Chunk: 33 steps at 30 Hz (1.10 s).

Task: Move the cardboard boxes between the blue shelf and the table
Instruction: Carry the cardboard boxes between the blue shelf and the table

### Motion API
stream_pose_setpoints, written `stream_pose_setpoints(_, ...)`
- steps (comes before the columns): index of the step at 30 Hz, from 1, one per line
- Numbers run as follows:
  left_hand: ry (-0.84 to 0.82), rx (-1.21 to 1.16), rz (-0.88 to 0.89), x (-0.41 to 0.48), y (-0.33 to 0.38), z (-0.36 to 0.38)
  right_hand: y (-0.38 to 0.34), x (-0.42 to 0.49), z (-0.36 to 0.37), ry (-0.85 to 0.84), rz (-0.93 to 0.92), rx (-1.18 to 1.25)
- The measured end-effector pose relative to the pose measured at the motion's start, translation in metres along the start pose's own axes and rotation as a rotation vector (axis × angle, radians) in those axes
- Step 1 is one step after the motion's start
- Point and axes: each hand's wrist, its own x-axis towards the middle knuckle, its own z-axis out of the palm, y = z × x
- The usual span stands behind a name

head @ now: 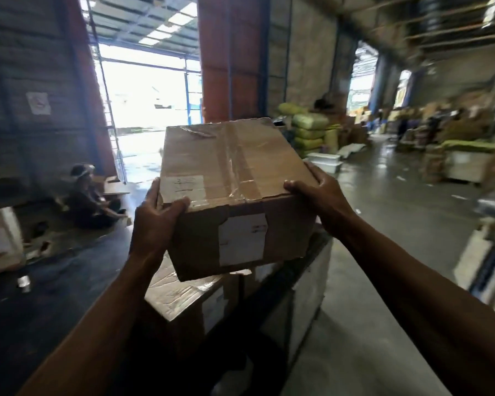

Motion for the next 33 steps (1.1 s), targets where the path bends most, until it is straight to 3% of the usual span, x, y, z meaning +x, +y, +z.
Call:
stream_pose_setpoints(6, -0.179, -0.090, 0.017, -0.017, 0.010, 0.073, -0.007, -0.060, -0.088, 0.162, 0.033, -0.029)
stream_pose_setpoints(16, -0.720, -0.348, -0.001, -0.051, 0.026, 0.277, 0.021, -0.153, -0.257, 0.590, 0.157, -0.191)
stream_pose_setpoints(24, -0.920, -0.512, -0.069, -0.086, 0.038, 0.452, 0.036, -0.183, -0.380, 0.869, 0.240, -0.370)
stream_pose_setpoints(33, -1.150, -0.696, -0.099, -0.131, 0.095, 0.575, 0.000, -0.229, -0.449, 1.193, 0.291, -0.604)
